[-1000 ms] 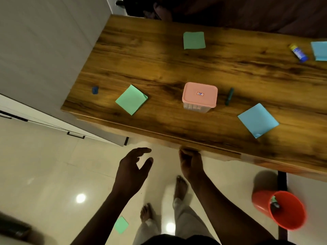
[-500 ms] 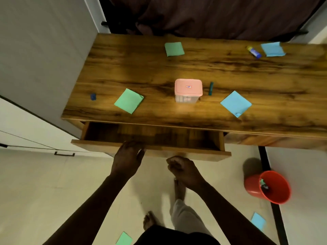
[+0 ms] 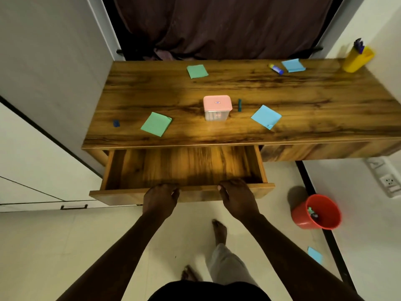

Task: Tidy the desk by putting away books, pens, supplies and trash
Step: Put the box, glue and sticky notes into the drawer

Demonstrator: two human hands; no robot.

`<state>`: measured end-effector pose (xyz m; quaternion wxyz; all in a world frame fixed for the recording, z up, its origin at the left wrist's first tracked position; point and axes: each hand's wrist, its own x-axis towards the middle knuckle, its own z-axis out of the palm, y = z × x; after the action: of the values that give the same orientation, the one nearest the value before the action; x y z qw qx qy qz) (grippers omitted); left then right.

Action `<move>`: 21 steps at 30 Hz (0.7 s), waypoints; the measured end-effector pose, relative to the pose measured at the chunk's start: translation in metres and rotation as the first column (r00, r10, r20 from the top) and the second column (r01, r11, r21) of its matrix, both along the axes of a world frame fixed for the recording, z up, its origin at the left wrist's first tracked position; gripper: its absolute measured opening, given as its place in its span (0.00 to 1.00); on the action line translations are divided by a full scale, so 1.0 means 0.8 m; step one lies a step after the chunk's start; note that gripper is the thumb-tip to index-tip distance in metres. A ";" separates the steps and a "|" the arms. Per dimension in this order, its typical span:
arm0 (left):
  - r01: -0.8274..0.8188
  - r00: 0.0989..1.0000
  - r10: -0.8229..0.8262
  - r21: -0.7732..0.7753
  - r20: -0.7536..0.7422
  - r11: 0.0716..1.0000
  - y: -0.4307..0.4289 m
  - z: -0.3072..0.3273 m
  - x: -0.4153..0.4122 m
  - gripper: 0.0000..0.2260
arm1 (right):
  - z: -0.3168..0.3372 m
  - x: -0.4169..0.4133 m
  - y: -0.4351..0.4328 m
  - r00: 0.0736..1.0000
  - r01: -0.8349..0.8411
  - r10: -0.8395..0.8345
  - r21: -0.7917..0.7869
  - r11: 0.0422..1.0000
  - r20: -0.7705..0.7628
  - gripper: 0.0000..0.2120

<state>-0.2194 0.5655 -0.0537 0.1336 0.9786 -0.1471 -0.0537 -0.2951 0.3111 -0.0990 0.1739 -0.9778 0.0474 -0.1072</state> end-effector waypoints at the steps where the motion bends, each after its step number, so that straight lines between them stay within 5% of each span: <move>1: 0.012 1.000 -0.012 0.002 0.011 1.000 0.003 0.000 -0.007 0.11 | 0.000 -0.008 0.004 1.000 0.009 -0.009 0.006 1.000 0.002 0.11; 21: 0.091 0.996 -0.091 -0.013 -0.012 0.996 0.048 -0.019 -0.104 0.08 | 0.004 -0.128 0.039 0.996 0.043 -0.040 0.035 0.998 -0.078 0.14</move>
<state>-0.3024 0.6041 -0.0687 0.1382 0.9697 -0.1908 -0.0652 -0.3977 0.3419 -0.0961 0.1874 -0.9767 0.0762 -0.0721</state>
